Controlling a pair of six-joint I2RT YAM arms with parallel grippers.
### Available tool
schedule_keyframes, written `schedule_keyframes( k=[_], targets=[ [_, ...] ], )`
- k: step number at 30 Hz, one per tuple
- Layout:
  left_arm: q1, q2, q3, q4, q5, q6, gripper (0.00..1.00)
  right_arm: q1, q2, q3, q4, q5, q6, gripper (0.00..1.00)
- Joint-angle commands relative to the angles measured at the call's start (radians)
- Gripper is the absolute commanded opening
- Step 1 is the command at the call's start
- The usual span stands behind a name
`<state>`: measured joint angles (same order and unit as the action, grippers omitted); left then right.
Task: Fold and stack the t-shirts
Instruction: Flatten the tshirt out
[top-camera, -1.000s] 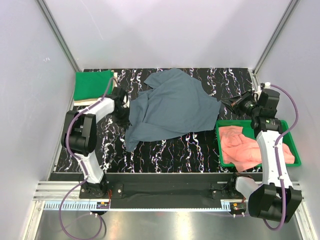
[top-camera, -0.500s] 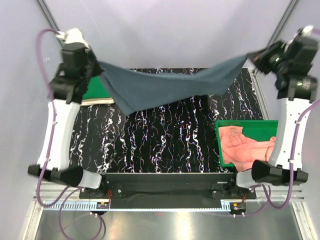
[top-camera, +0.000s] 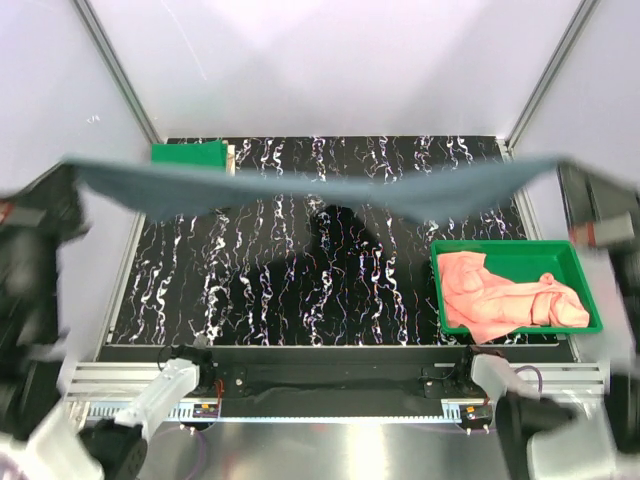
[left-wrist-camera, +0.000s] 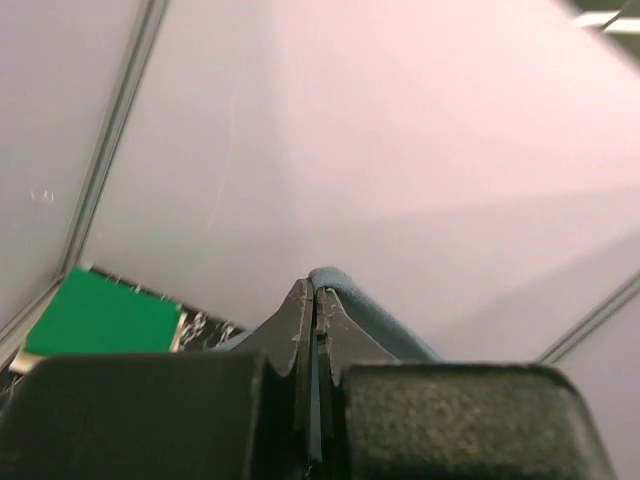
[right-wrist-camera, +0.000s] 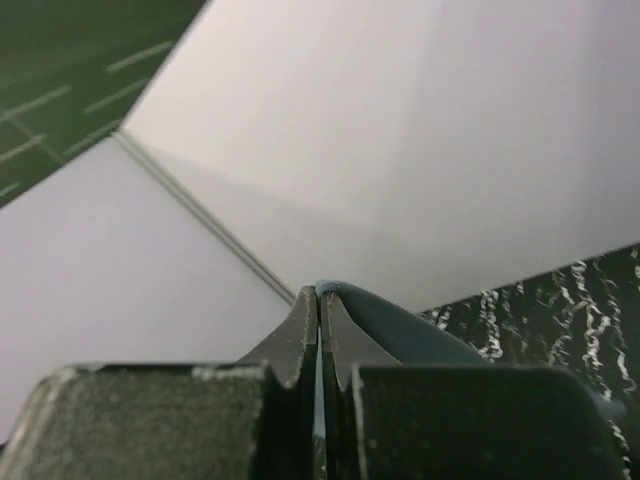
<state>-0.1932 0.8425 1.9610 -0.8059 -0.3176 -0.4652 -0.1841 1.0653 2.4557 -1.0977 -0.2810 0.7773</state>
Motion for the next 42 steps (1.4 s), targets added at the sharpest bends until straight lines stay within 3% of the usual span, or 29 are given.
schedule_keyframes(
  k=[1,7,13,16,19,23,30,34,42],
  targets=[
    [0.006,-0.097,-0.025,0.065,0.017,-0.015,0.00,0.002,-0.119,-0.044,0.024,0.020,0.086,0.00],
    [0.006,-0.171,-0.090,0.074,0.049,0.020,0.00,0.002,-0.073,-0.028,0.039,0.025,0.169,0.00],
    [0.005,-0.040,-0.094,0.073,0.032,0.102,0.00,0.002,0.147,-0.038,0.223,-0.052,0.174,0.00],
    [0.006,0.070,-0.166,0.108,-0.012,0.157,0.00,0.002,0.256,-0.150,0.416,-0.101,0.157,0.00],
    [0.011,0.272,-0.178,0.125,-0.015,0.215,0.00,0.002,0.412,-0.199,0.507,-0.203,0.142,0.00],
    [0.053,0.392,-0.284,0.207,0.006,0.226,0.00,0.012,0.513,-0.363,0.669,-0.244,0.122,0.00],
    [0.182,0.492,-0.591,0.522,0.216,0.192,0.00,0.083,0.642,-0.734,1.088,-0.279,0.169,0.00],
    [0.265,0.595,-0.677,0.663,0.343,0.180,0.00,0.158,0.891,-0.701,1.151,-0.291,0.132,0.00],
    [0.374,0.862,-0.611,0.688,0.595,0.198,0.00,0.213,1.217,-0.393,1.150,-0.271,0.149,0.00]
  ],
)
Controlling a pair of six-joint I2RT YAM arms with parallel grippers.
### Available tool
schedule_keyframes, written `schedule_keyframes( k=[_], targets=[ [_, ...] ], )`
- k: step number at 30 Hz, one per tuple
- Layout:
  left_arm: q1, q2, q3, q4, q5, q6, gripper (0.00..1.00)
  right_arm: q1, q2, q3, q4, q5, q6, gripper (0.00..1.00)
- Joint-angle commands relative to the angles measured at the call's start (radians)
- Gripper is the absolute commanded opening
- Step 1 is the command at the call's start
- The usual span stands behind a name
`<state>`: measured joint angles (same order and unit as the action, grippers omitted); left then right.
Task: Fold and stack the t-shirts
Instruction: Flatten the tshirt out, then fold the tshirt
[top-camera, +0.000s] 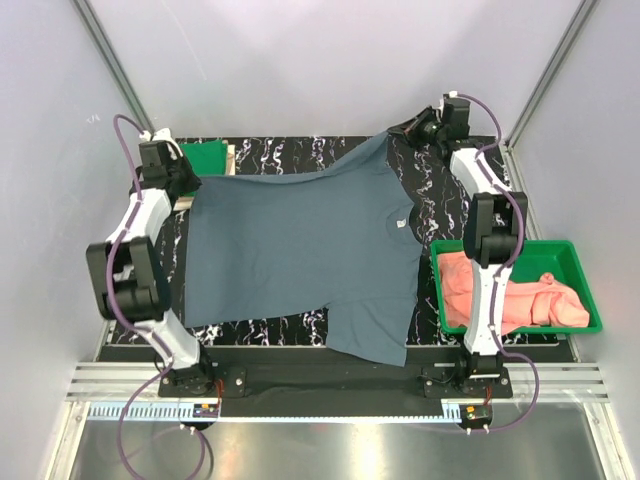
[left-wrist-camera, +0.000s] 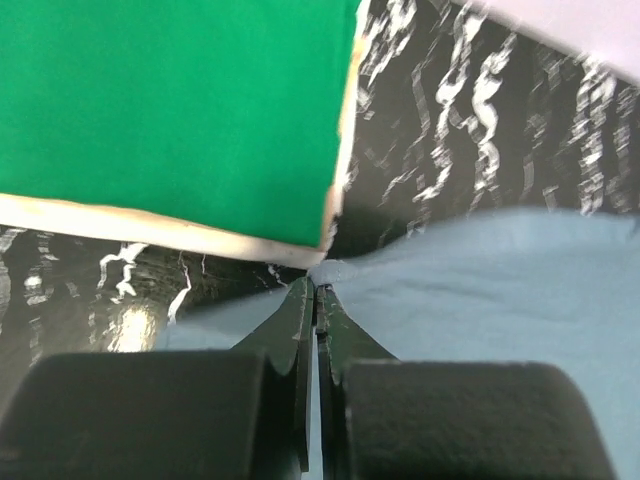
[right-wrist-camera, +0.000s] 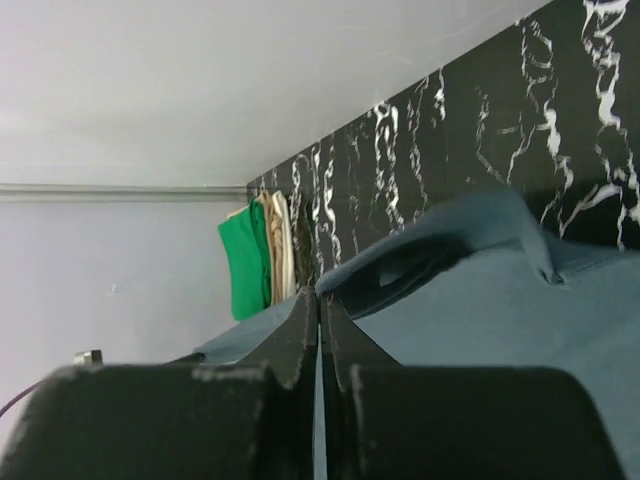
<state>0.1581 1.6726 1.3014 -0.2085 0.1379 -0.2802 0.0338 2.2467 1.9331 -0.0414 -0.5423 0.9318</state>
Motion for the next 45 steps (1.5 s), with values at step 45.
schedule_keyframes(
  k=[45],
  targets=[
    [0.006,-0.056,-0.306,0.096,-0.339,0.271,0.00,-0.015,-0.726,-0.947,-0.103,0.140,-0.203,0.00]
  ],
)
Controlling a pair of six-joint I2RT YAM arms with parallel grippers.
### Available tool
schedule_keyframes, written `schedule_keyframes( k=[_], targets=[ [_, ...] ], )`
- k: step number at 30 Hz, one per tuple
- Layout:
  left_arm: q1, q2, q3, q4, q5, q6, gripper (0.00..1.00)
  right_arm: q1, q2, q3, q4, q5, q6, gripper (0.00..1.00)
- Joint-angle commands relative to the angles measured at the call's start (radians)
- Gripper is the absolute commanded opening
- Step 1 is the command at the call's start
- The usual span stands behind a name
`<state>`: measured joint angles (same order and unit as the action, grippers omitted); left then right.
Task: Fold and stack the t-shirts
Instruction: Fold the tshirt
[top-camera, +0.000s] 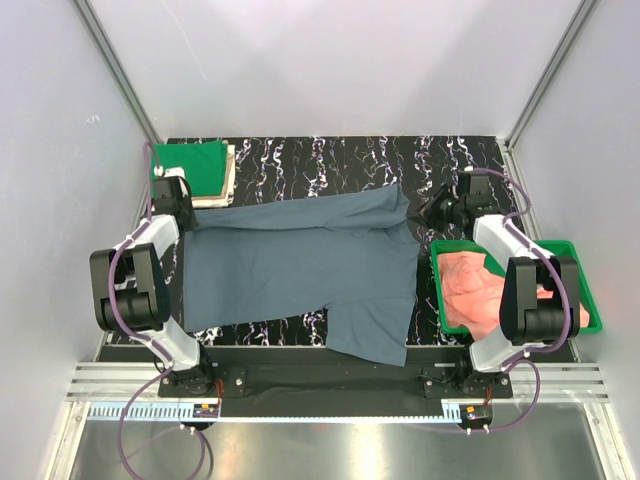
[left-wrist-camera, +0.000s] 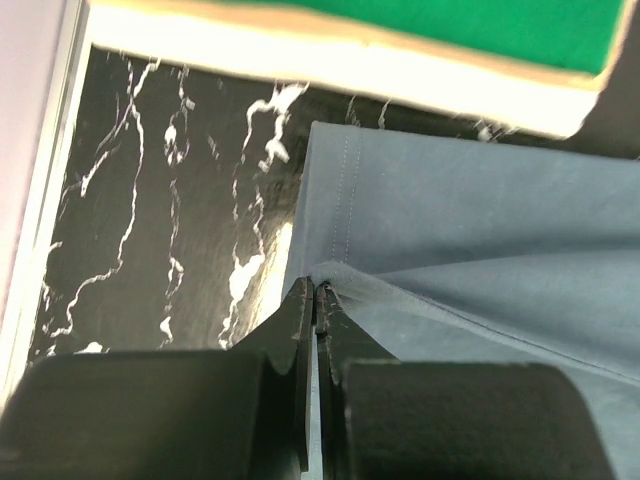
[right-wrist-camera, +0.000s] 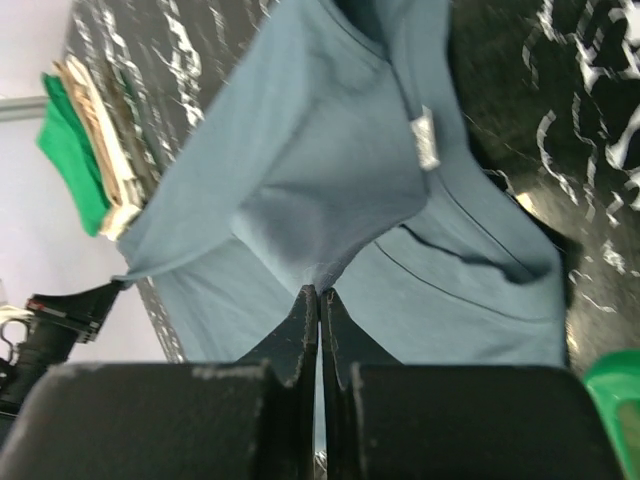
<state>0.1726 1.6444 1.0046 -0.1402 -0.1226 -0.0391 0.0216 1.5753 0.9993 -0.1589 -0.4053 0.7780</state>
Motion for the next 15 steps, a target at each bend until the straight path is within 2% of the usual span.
schedule_keyframes(
  k=[1,8,15],
  targets=[
    [-0.013,-0.029,-0.012,0.030,-0.081,0.031,0.00,-0.003,-0.060,-0.014,0.015,0.000,-0.058,0.00],
    [-0.036,-0.003,-0.004,-0.025,-0.113,0.062,0.00,-0.002,-0.119,-0.025,-0.018,-0.003,-0.088,0.00],
    [-0.056,-0.055,-0.008,-0.039,-0.166,0.073,0.00,-0.003,-0.144,0.015,-0.051,-0.030,-0.086,0.00]
  ],
)
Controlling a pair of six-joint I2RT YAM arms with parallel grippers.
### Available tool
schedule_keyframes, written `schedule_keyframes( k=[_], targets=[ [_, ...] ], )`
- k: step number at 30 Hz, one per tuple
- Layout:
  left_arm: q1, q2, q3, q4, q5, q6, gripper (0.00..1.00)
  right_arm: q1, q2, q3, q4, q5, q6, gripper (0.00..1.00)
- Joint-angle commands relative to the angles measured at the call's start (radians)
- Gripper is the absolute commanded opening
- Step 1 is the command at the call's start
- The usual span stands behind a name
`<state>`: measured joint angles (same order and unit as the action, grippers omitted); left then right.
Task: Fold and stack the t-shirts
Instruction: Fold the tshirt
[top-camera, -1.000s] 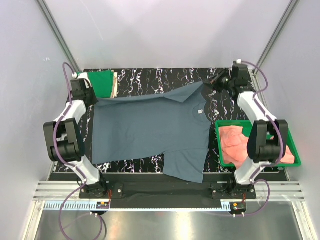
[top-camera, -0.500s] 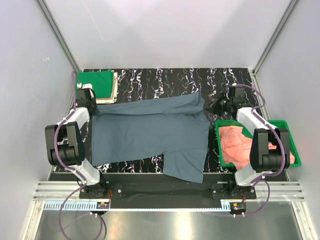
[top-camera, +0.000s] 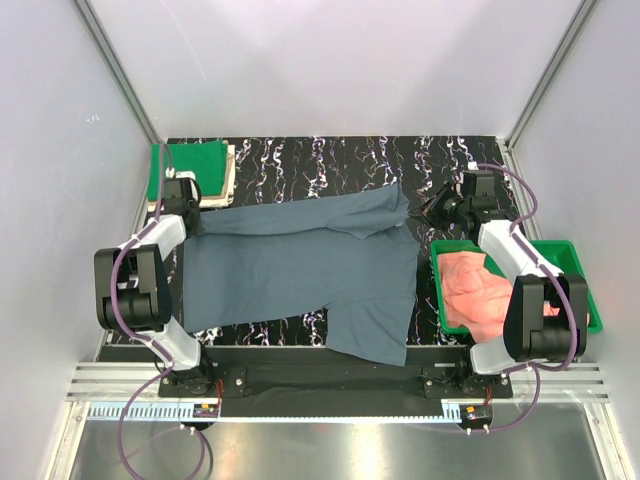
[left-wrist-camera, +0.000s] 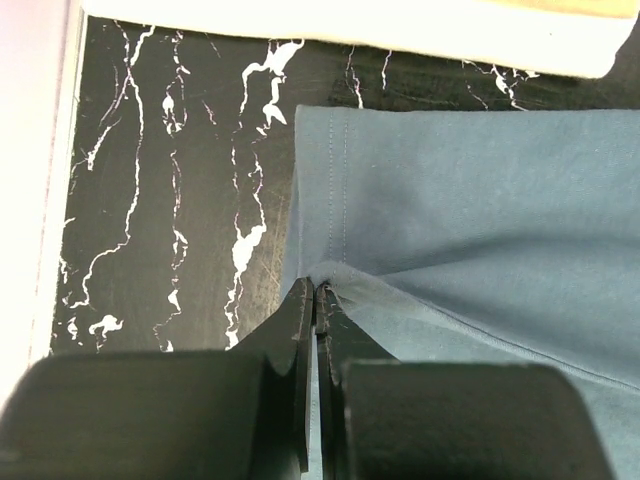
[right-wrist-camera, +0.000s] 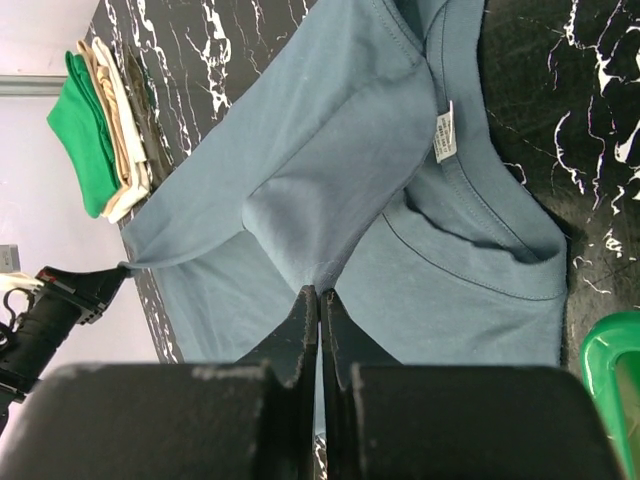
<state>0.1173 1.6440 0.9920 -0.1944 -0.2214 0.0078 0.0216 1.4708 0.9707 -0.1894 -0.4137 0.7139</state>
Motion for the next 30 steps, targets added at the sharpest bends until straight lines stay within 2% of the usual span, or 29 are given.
schedule_keyframes(
  k=[1,10,13,18,21,24,26,30],
  targets=[
    [-0.001,-0.058,0.005,0.013,-0.076,0.027,0.00,-0.003,-0.046,0.045,-0.024,-0.022,-0.025,0.00],
    [-0.002,-0.046,-0.013,-0.010,-0.081,0.018,0.00,-0.002,-0.121,-0.038,-0.044,-0.034,-0.021,0.00],
    [-0.014,-0.038,-0.027,-0.023,-0.091,0.014,0.08,0.000,-0.119,-0.069,-0.042,-0.016,-0.040,0.00],
    [-0.047,-0.029,-0.050,-0.048,-0.228,-0.005,0.25,0.004,-0.098,-0.098,-0.038,-0.040,-0.048,0.00],
    [-0.061,-0.047,-0.049,-0.054,-0.311,-0.002,0.32,0.006,-0.090,-0.102,-0.038,-0.060,-0.053,0.00],
    [-0.064,-0.084,-0.033,-0.065,-0.348,-0.038,0.34,0.008,-0.096,-0.116,-0.039,-0.063,-0.054,0.00],
    [-0.065,-0.116,-0.013,-0.063,-0.323,-0.072,0.36,0.009,-0.099,-0.121,-0.039,-0.066,-0.059,0.01],
    [-0.070,-0.151,-0.004,-0.065,-0.153,-0.101,0.38,0.011,-0.095,-0.125,-0.038,-0.066,-0.057,0.01]
  ],
)
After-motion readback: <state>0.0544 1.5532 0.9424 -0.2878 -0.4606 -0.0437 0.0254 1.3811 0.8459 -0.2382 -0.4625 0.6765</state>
